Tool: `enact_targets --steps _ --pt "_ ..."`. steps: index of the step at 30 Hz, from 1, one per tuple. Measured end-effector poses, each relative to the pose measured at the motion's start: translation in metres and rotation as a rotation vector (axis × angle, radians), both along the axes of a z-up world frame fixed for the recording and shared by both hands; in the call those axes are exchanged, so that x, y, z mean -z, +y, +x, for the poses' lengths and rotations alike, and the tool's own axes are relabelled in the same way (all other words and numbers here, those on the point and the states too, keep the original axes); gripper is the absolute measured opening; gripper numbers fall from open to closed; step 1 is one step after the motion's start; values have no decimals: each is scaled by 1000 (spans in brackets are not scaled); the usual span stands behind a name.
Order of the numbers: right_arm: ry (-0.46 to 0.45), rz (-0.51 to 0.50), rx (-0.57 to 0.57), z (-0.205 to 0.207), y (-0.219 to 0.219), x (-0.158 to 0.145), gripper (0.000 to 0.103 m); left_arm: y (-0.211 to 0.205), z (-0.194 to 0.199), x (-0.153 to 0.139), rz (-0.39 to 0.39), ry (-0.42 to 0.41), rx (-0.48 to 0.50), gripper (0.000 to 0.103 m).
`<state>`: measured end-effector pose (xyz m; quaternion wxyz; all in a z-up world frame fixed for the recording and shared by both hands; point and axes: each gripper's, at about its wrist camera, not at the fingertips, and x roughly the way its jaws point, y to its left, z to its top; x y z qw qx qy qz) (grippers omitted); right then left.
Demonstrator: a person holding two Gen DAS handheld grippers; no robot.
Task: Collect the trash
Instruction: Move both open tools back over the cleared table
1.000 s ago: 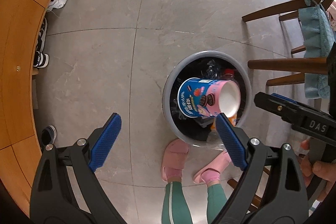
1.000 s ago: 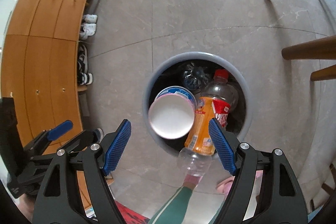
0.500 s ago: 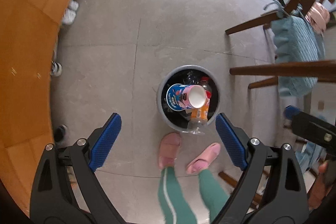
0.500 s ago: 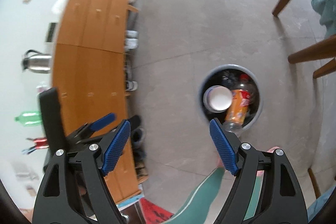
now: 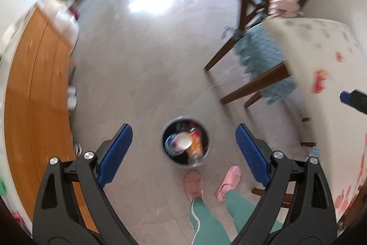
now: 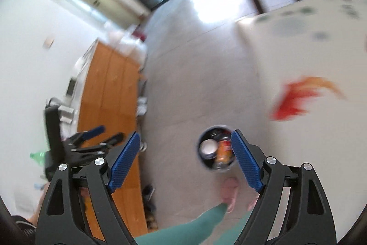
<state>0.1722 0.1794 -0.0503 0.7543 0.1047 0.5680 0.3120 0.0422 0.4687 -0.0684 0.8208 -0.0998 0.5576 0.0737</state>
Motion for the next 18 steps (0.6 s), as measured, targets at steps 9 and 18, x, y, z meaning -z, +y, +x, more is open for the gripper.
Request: enact_targets --steps 9,18 --pt "-14 -29 351 -38 -139 -17 82 -81 37 -57 31 -101 266 89" --pt "-29 -31 535 -70 -231 -29 85 -184 65 -104 51 -176 478 89"
